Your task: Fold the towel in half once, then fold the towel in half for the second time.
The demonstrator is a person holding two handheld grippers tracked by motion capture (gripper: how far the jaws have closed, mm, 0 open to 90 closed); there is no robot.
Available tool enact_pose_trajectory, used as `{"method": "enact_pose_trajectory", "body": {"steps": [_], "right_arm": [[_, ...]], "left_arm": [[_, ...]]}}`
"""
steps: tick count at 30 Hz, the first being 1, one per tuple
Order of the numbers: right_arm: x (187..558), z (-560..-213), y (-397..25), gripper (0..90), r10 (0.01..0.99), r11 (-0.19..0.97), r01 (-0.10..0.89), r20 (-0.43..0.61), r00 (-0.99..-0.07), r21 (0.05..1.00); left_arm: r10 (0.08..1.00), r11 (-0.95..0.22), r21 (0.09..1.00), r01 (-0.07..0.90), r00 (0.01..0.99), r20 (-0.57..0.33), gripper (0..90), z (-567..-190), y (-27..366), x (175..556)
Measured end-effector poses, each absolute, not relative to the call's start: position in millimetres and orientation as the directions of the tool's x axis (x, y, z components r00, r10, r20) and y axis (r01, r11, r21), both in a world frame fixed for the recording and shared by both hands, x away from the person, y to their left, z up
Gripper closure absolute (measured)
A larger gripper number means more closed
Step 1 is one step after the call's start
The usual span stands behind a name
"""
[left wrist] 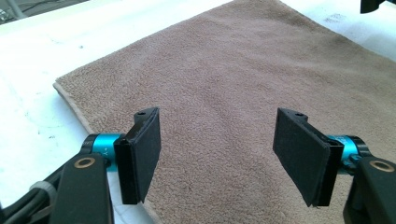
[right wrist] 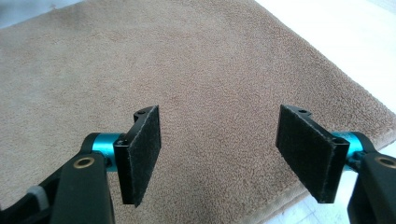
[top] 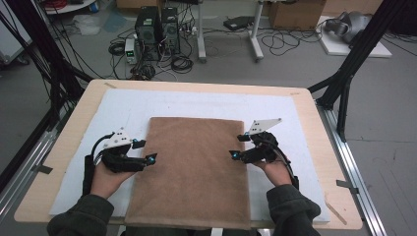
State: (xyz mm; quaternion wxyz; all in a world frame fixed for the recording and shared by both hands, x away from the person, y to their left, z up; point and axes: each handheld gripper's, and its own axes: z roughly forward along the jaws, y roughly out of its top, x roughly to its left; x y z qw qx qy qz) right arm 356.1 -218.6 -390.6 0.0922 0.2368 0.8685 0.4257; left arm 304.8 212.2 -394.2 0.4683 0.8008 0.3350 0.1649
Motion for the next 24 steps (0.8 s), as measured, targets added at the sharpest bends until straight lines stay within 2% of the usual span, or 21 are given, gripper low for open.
{"method": "enact_pose_trajectory", "body": {"steps": [14,19,24], "right_arm": [[376.9,-390.6,-209.3,30.0,0.496,0.548,0.343,0.034,-0.868,0.762],[395.0,-386.2,-210.0,30.4,0.519,0.558,0.364,0.029,-0.854,0.746],[415.5,-382.1,-215.7,31.1,0.558,0.552,0.387,0.018,-0.830,0.738]], "left_arm": [[0.722,-0.341,0.852,0.398,0.691,-0.034,33.8,-386.9,213.4,333.8],[0.761,-0.300,0.857,0.418,0.647,-0.050,36.0,-384.3,217.9,354.1],[0.804,-0.292,0.856,0.426,0.594,-0.021,38.5,-380.0,219.8,377.5]]}}
